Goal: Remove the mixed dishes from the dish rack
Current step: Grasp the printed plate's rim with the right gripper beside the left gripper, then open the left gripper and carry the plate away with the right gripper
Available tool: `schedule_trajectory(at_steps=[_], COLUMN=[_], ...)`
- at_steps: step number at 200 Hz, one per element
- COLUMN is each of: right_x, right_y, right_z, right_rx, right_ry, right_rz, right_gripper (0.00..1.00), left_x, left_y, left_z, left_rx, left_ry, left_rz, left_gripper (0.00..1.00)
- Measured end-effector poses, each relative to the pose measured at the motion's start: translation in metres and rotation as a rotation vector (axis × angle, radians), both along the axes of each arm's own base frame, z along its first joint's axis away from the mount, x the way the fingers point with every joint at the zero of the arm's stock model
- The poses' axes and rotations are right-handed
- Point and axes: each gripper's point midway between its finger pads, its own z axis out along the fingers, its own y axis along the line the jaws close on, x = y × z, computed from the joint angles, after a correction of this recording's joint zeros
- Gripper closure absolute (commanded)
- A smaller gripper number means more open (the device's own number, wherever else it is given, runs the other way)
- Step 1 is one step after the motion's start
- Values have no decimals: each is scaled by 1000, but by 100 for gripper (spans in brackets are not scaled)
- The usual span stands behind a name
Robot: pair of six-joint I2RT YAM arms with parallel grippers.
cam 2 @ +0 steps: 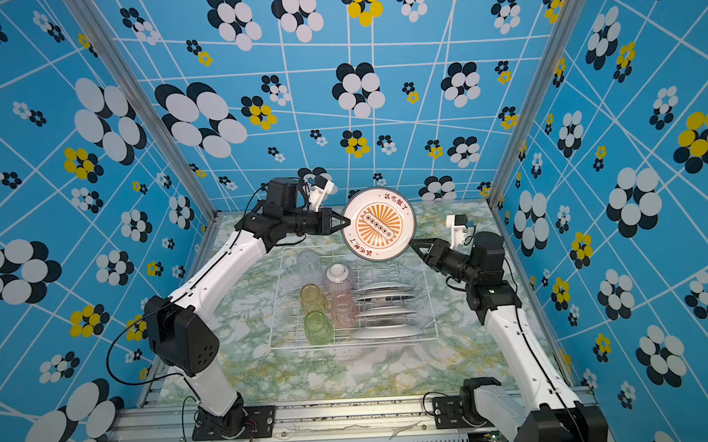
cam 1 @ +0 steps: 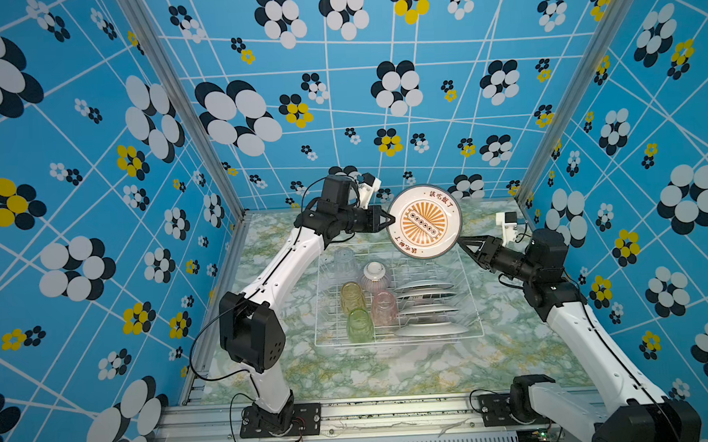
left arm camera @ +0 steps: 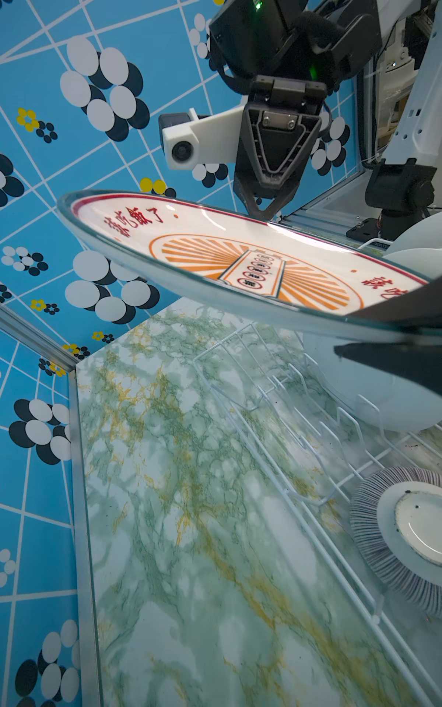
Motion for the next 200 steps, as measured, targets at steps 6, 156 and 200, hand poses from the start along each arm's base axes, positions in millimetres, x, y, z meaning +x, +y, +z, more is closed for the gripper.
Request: schedule_trajectory(at_steps=[6, 156, 200], right_x=[2, 18, 21], right_y=[0, 2, -18], right_z=[-1, -6, -16], right_rx=[3, 35, 69], right_ry=[2, -29, 41], right_rz=[-1, 5, -68], right_gripper=[63, 100, 100], left_x=[-1, -11, -10], left_y=[-1, -27, -21], left_z=[0, 3, -2], left_rx=[-1, -58, 36], left_ry=[1, 54, -43], left_rz=[-3, -35, -5], left_gripper=[100, 88, 78])
